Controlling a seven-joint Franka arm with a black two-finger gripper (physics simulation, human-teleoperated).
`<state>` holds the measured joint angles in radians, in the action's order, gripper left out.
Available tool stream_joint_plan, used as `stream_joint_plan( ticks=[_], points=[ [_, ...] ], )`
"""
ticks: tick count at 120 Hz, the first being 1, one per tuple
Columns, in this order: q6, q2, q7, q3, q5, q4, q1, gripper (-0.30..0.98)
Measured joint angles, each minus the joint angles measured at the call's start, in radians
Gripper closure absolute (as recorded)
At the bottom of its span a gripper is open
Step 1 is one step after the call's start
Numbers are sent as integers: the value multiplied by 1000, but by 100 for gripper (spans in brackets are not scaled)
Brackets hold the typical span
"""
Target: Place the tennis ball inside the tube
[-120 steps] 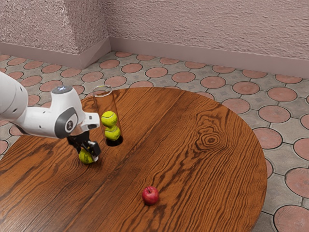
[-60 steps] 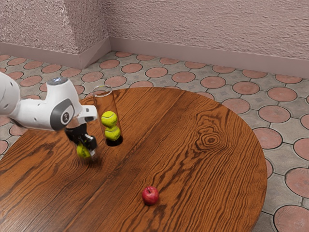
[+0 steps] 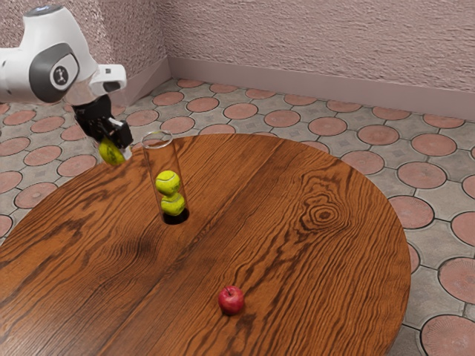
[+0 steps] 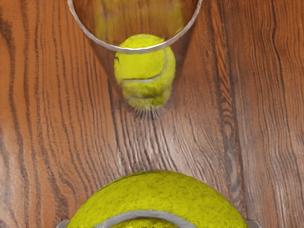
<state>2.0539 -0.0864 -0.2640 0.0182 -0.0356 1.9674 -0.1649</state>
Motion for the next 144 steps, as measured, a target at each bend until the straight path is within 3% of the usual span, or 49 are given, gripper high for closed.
stream_joint_plan(
  ticks=[90,144],
  points=[
    [-169,401,-8,-5,-7,-525,39,37],
    [-168,465,-5,-4,-4,-586,38,38]
  ],
)
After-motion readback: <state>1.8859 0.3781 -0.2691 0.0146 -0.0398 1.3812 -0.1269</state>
